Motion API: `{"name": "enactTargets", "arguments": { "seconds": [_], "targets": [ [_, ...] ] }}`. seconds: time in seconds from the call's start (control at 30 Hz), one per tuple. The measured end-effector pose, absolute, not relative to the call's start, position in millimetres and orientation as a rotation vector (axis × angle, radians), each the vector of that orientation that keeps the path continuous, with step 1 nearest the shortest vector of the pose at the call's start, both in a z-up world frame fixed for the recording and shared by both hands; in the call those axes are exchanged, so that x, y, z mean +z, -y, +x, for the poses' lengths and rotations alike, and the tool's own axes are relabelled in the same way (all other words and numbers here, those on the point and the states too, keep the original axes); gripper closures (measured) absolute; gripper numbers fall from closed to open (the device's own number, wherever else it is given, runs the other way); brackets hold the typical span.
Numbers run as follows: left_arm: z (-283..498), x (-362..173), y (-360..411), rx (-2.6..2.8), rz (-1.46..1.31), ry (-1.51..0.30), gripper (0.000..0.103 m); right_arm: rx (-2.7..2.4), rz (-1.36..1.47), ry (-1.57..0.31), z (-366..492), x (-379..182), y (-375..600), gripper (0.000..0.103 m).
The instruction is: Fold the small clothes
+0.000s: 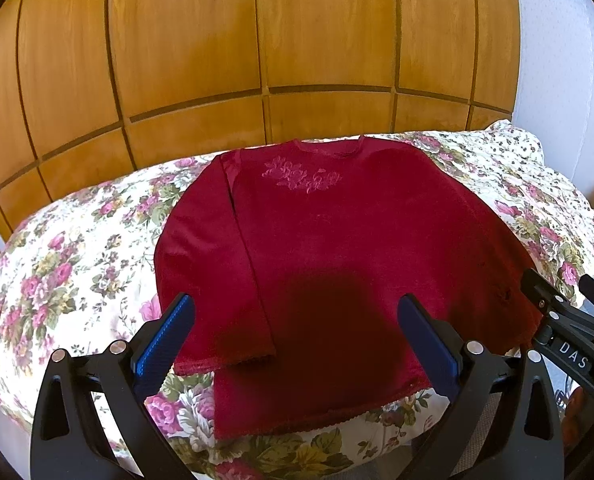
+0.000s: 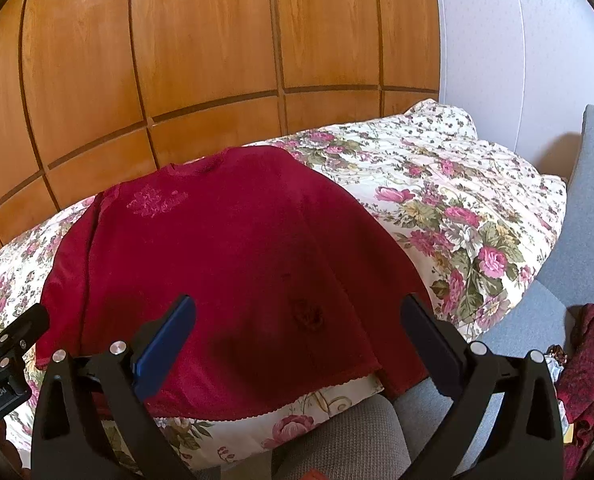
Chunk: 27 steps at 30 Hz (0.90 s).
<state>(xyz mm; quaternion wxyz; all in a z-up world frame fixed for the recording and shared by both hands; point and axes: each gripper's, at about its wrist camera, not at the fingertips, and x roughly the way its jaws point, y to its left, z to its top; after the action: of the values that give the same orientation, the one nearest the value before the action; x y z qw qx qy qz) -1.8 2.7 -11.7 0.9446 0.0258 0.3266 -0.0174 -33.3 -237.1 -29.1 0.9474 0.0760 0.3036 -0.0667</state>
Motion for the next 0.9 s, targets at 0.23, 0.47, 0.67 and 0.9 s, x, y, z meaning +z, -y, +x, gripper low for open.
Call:
{"name": "enactTargets", "arguments": {
  "seconds": [0.23,0.47,0.67,0.9],
  "targets": [
    [0,-12,-8,-0.031,0.03,-0.682,0.003,-0.139,0.162,-0.641,-31,-34,240,0.002],
    [2,-11,-11,-0.036,0.024,-0.695,0.003,-0.137,0.16,-0.643,-31,-34,240,0.002],
    [4,-14,-12,-0.04,0.018,-0.716,0.003,-0.135,0.165,-0.65,-30,-34,240,0.002],
    [10,-23,-14,-0.066,0.01,-0.778,0.003,-0.137,0.175,-0.671,-28,-39,242,0.002]
  ]
}}
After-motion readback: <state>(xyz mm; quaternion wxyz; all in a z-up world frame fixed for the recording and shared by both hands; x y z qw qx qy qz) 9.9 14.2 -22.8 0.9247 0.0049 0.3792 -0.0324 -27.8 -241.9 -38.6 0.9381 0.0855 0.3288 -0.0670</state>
